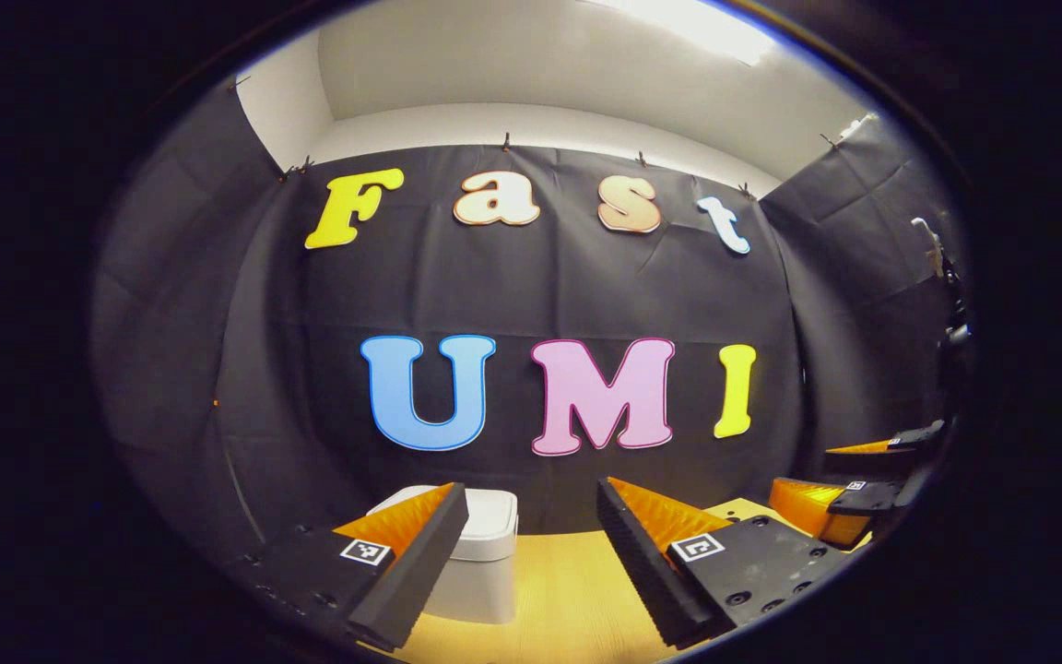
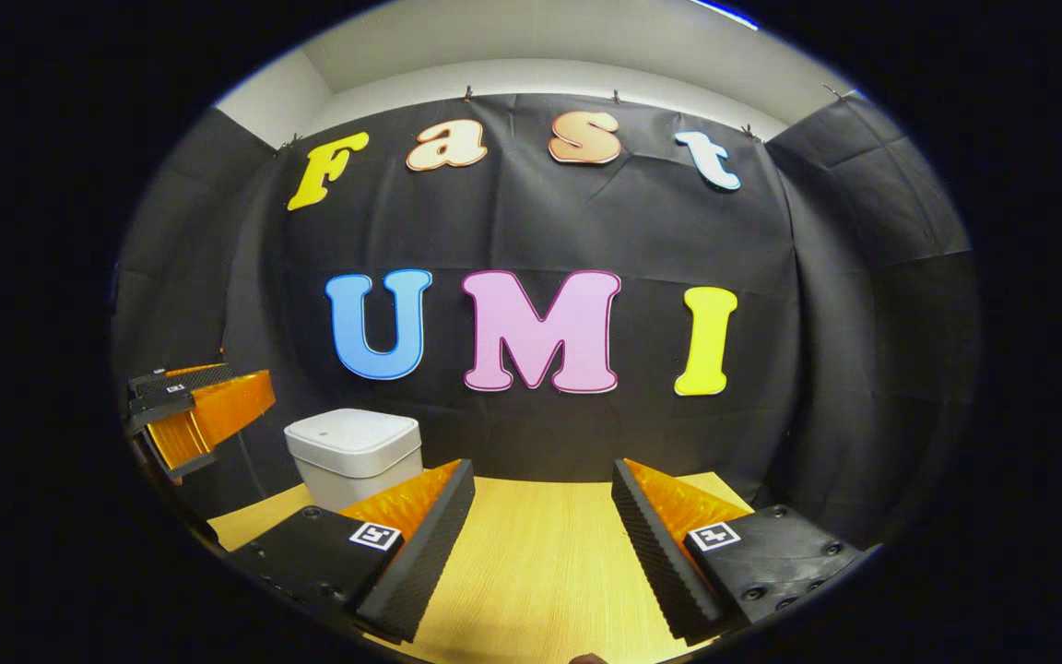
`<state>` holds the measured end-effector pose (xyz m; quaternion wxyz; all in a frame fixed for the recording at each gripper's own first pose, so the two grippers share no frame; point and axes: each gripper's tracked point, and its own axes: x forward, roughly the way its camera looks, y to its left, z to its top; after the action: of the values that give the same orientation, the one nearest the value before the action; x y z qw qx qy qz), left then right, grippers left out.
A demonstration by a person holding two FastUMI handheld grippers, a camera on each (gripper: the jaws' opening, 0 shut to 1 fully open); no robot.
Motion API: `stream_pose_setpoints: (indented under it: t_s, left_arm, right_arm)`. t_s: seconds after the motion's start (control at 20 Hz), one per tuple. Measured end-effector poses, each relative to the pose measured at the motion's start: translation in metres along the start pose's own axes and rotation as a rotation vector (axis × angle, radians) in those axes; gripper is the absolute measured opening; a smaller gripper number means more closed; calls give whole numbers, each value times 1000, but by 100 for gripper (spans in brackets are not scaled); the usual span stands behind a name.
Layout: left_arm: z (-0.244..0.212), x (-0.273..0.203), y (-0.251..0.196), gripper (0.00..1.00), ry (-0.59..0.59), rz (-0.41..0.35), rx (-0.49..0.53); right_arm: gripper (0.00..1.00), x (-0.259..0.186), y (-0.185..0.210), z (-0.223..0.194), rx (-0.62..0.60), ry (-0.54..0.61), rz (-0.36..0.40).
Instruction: Press the lid of the desktop garbage bin to open it, pick up the crumpled paper on the desktop and throw it into the bin, then pick up the pop can on the desktop and drop it into the bin, and finally close the garbage bin lid.
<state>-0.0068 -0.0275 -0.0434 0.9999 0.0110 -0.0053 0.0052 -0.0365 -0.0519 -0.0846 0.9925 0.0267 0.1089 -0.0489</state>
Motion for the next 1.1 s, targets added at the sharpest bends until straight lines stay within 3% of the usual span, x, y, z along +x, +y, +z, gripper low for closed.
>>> stream_pose_setpoints:
  t_s: [0.55, 1.1]
  left_arm:
    - [-14, 3, 44, 96, 16, 32, 17]
    - [-26, 5, 35, 96, 31, -25, 11]
  right_arm:
    - [97, -13, 9, 1, -20, -23, -18]
    - [96, -16, 12, 2, -49, -11, -32]
